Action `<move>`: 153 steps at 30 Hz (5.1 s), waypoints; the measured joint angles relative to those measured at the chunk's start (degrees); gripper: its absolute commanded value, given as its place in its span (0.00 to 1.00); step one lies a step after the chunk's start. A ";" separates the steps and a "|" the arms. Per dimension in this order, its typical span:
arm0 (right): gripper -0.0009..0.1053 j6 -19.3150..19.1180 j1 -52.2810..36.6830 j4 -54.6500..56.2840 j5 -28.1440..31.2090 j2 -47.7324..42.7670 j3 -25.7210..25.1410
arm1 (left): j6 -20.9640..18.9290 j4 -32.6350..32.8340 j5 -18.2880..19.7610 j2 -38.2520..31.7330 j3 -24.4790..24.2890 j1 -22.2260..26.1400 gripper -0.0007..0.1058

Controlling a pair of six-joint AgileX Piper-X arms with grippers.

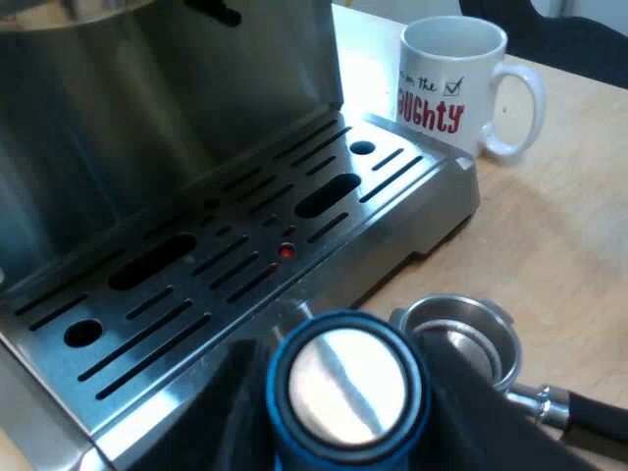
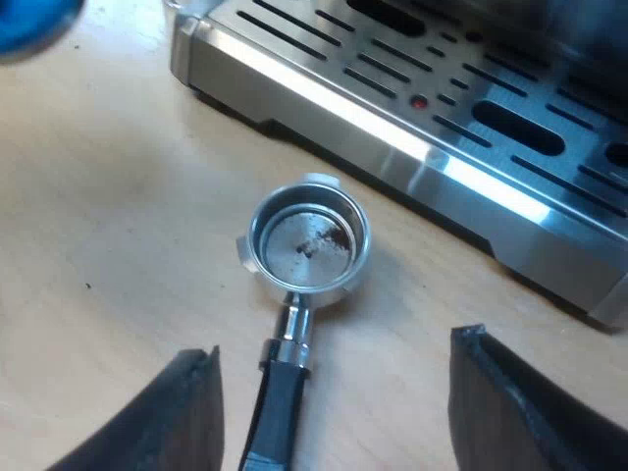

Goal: Grind coffee beans and then tamp

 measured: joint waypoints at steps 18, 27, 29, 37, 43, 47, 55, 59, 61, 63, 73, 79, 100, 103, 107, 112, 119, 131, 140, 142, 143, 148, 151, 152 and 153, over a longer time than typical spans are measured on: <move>0.51 0.00 0.00 -14.40 0.89 -5.56 12.39 | 0.14 7.95 2.72 0.00 -8.40 -8.20 0.06; 0.51 0.00 0.00 -16.45 0.89 -5.56 13.16 | 0.14 9.10 1.97 1.09 -10.65 -10.42 0.06; 0.51 0.00 0.00 -16.61 0.89 -5.56 13.16 | 0.14 9.10 1.96 2.80 -12.56 -10.42 0.06; 0.51 0.00 0.00 -16.61 0.89 -5.56 13.16 | 0.66 8.95 1.92 11.70 -17.08 -10.42 0.06; 0.51 0.00 0.00 -16.61 0.89 -5.56 13.16 | 2.22 8.95 1.06 16.02 -17.12 -12.06 0.06; 0.51 0.00 0.00 -16.61 0.89 -5.56 13.16 | 3.82 8.95 -0.89 17.82 -17.12 -15.18 0.06; 0.51 0.00 0.00 -16.61 0.89 -5.56 13.16 | 4.32 5.10 -2.40 23.47 -17.12 -18.43 0.06; 0.51 0.00 0.00 -16.61 0.89 -5.56 13.16 | 4.95 2.38 -2.54 26.38 -17.22 -18.43 0.06; 0.51 0.00 0.00 -16.61 0.89 -5.56 13.16 | 6.36 2.00 -2.54 27.47 -17.18 -18.43 0.06; 0.51 0.00 0.00 -16.61 0.89 -5.56 13.16 | 6.82 1.90 -2.93 28.77 -17.18 -18.43 0.06; 0.51 0.00 0.00 -16.61 0.89 -5.56 13.16 | 8.97 -1.46 -3.23 33.33 -17.18 -18.43 0.06; 0.51 0.00 0.00 -16.61 0.89 -5.56 13.16 | 9.14 -1.90 -3.23 36.58 -17.18 -18.43 0.06; 0.51 0.00 0.00 -16.61 0.89 -5.56 13.16 | 9.27 -7.89 -3.46 44.36 -17.18 -18.43 0.06; 0.51 0.00 0.00 -16.61 0.89 -5.56 13.16 | 9.94 -8.02 -3.85 44.36 -17.18 -18.43 0.06; 0.51 0.00 0.00 -16.61 0.89 -5.56 13.16 | 11.23 -8.02 -5.24 44.36 -17.18 -18.43 0.06; 0.51 0.25 0.00 -16.61 0.89 -5.56 13.16 | 11.55 -8.16 -5.27 44.36 -17.18 -18.43 0.06; 0.51 0.25 0.00 -16.61 0.89 -5.56 13.16 | 11.61 -8.16 -5.27 44.36 -17.18 -18.43 0.06; 0.51 0.25 0.00 -16.61 0.89 -5.56 13.16 | 11.85 -8.96 -5.35 44.36 -17.18 -18.43 0.06; 0.51 0.25 0.00 -16.61 0.89 -5.56 13.16 | 11.90 -9.54 -5.19 47.06 -17.44 -18.43 0.06; 0.51 0.25 0.00 -16.61 0.89 -5.56 13.16 | 11.90 -9.53 -5.14 47.78 -17.42 -18.43 0.06; 0.51 0.25 0.00 -16.61 0.89 -5.56 13.16 | 11.90 -9.53 -5.14 48.09 -17.42 -18.43 0.06; 0.51 0.25 0.00 -16.61 0.89 -5.56 13.16 | 11.90 -8.99 -5.14 48.15 -17.42 -18.43 0.06; 0.51 0.25 0.00 -16.61 0.89 -5.56 13.16 | 11.90 -8.97 -5.14 48.15 -17.27 -18.43 0.06; 0.51 0.25 0.00 -16.61 0.89 -5.56 13.16 | 11.90 -9.49 -5.14 48.15 -16.86 -18.43 0.06; 0.51 0.25 0.00 -16.61 0.89 -5.56 13.16 | 11.90 -9.67 -5.14 48.15 -16.79 -18.43 0.06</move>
